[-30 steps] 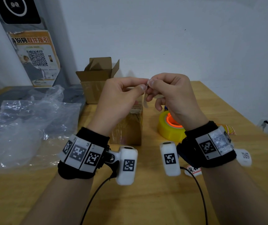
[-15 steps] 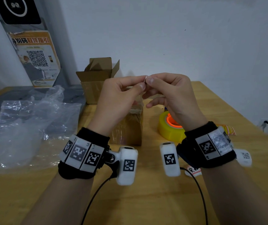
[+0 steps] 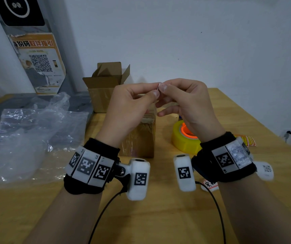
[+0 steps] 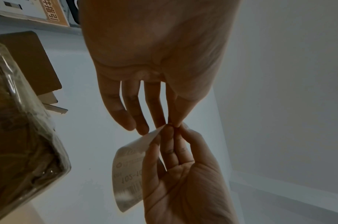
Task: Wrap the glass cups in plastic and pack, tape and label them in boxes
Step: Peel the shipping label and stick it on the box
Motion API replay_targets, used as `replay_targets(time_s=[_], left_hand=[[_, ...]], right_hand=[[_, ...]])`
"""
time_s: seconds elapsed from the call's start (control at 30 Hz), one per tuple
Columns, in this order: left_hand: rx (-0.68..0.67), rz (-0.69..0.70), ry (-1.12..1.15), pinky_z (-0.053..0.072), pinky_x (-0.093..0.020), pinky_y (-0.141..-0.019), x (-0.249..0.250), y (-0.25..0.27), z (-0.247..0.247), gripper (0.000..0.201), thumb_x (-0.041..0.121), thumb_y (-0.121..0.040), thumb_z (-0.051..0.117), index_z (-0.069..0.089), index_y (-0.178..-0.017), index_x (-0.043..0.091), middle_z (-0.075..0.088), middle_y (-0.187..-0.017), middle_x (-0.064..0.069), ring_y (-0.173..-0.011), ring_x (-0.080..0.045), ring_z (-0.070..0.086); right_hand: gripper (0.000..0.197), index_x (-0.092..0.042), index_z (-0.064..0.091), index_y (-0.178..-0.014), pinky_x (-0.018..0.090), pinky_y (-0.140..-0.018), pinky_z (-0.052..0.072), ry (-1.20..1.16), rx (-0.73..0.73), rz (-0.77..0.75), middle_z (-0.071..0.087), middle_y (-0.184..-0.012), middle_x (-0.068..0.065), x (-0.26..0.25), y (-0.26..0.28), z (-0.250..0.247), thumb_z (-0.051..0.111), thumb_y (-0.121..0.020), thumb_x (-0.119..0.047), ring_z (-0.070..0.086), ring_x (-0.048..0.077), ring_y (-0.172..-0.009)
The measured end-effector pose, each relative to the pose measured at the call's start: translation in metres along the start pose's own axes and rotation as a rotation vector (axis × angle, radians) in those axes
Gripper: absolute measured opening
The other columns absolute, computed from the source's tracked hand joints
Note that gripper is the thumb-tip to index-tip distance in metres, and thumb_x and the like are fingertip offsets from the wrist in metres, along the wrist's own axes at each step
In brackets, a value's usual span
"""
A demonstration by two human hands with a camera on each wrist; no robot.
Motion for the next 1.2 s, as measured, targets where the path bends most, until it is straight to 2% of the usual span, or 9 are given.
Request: replay_targets(time_s=[0.13, 0.53, 0.8, 0.97, 1.2], left_hand=[[-0.003, -0.008, 0.007, 0.062, -0.025, -0.073, -0.0004, -0.0002, 0.0004, 0.022, 0.014, -0.098, 0.068, 0.076, -0.112, 0.029, 0.08, -0.098, 0.011, -0.093, -0.005, 0.074], [-0.019, -0.028, 0.018, 0.063, -0.031, -0.074, -0.0007, -0.0001, -0.0002, 0.022, 0.018, -0.098, 0.067, 0.076, -0.117, 0.026, 0.079, -0.103, 0.008, -0.095, -0.008, 0.074], [-0.032, -0.031, 0.016, 0.061, -0.026, -0.072, 0.0, 0.0008, 0.0013, 0.023, 0.017, -0.098, 0.067, 0.076, -0.118, 0.025, 0.079, -0.103, 0.008, -0.096, -0.008, 0.074], [-0.03, -0.035, 0.013, 0.061, -0.025, -0.071, 0.0007, 0.0017, 0.003, 0.02, 0.018, -0.099, 0.065, 0.077, -0.114, 0.025, 0.08, -0.097, 0.007, -0.089, -0.008, 0.076], [0.008, -0.077, 0.028, 0.059, -0.022, -0.067, -0.0031, 0.0005, -0.0003, 0.012, 0.022, -0.099, 0.067, 0.078, -0.103, 0.023, 0.079, -0.089, 0.007, -0.078, -0.008, 0.075]], right_hand=[[0.007, -0.003, 0.072, -0.088, 0.036, -0.053, 0.061, -0.007, -0.002, -0.002, 0.073, -0.075, 0.017, 0.0004, 0.0007, -0.0002, 0.07, -0.094, -0.004, 0.072, 0.03, -0.067], [0.006, -0.001, 0.074, -0.093, 0.031, -0.05, 0.058, -0.044, -0.017, -0.017, 0.073, -0.073, 0.015, -0.001, 0.001, 0.0004, 0.072, -0.094, -0.006, 0.068, 0.026, -0.062], [0.009, -0.007, 0.076, -0.085, 0.031, -0.048, 0.057, -0.01, 0.001, -0.033, 0.069, -0.068, 0.015, -0.0017, 0.0011, -0.0007, 0.072, -0.094, -0.005, 0.064, 0.026, -0.058], [0.01, -0.003, 0.073, -0.085, 0.03, -0.044, 0.053, 0.034, 0.012, -0.057, 0.066, -0.064, 0.012, -0.0036, 0.0011, -0.0027, 0.07, -0.095, -0.003, 0.059, 0.025, -0.055], [0.014, -0.008, 0.073, -0.082, 0.03, -0.045, 0.053, 0.076, -0.018, -0.09, 0.067, -0.065, 0.009, -0.0064, 0.0026, -0.0005, 0.07, -0.093, -0.002, 0.061, 0.023, -0.057]])
Point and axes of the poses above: each hand's wrist, its own y-axis away from the middle knuckle, its own z-axis out of the palm, x = y × z, the point moved 9 cm from there along -y, towards the middle knuckle
